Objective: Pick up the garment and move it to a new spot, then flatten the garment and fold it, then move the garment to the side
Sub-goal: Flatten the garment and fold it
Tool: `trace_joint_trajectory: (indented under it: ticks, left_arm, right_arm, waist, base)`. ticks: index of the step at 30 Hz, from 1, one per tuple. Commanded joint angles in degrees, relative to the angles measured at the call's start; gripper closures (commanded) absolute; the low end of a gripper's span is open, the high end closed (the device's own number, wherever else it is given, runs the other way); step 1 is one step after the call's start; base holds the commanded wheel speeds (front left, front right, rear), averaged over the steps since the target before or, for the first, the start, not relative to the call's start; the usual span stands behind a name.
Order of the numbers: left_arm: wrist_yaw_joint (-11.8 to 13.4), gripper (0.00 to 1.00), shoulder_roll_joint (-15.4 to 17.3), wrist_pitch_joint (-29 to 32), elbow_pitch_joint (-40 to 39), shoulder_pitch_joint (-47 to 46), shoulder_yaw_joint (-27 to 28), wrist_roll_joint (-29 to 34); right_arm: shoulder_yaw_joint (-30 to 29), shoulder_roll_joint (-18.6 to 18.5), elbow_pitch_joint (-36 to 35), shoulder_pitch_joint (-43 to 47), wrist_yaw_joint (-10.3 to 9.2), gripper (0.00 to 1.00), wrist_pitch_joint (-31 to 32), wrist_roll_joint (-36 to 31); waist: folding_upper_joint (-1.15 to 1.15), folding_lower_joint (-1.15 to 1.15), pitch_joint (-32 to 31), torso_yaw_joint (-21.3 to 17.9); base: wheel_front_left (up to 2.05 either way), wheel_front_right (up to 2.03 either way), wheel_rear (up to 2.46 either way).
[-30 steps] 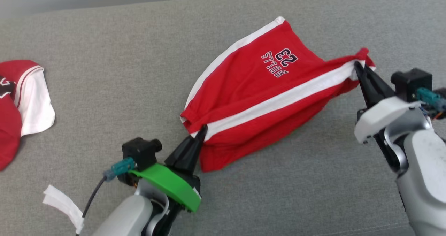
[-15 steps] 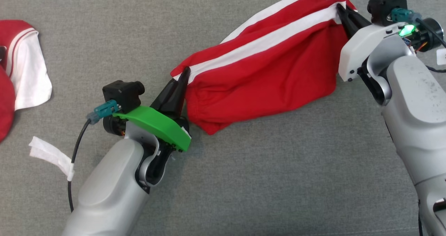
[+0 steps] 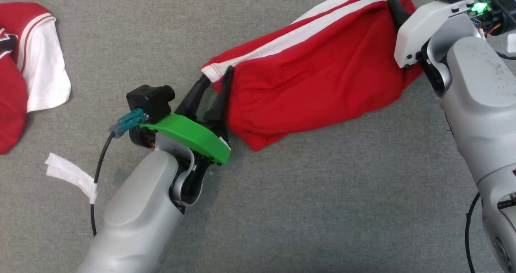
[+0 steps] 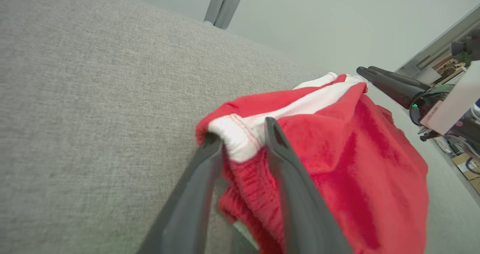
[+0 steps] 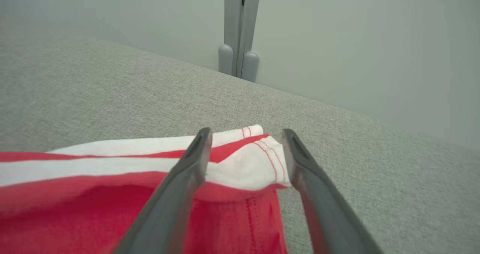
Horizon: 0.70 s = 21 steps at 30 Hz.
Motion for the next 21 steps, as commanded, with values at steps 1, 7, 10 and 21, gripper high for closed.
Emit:
trace_joint_trajectory:
  ticks: [1,7,10,21]
  left_arm:
    - [-0.2,0.00,0.1,-0.4,-0.1,0.0,0.1,0.5]
    - [0.7,0.00,2.1,-1.9,-3.4,3.5,0.6,4.7]
    - [1.5,0.00,3.1,-2.2,-6.3,6.4,1.8,7.1]
    - [3.6,0.00,2.4,-2.2,-15.3,17.8,10.9,12.5]
  right_arm:
    - [-0.1,0.0,0.9,-0.6,-0.08,0.00,-0.8,-0.5]
    - [0.3,-0.3,4.8,-0.1,-0.08,0.00,-4.6,0.5]
    - [0.8,-1.1,6.5,0.9,-0.08,0.00,-5.1,1.2]
    - [3.5,-3.0,11.4,5.1,-0.08,0.00,-2.5,5.4]
  waist:
    - [0.00,0.00,-0.5,0.1]
    - [0.00,0.00,-2.9,-0.2]
    - [0.00,0.00,-4.3,-0.5]
    - [0.00,0.00,-7.5,0.3]
  base:
    - [0.00,0.00,0.00]
    - [0.00,0.00,0.00]
    - [0.00,0.00,0.00]
    - [0.00,0.00,0.00]
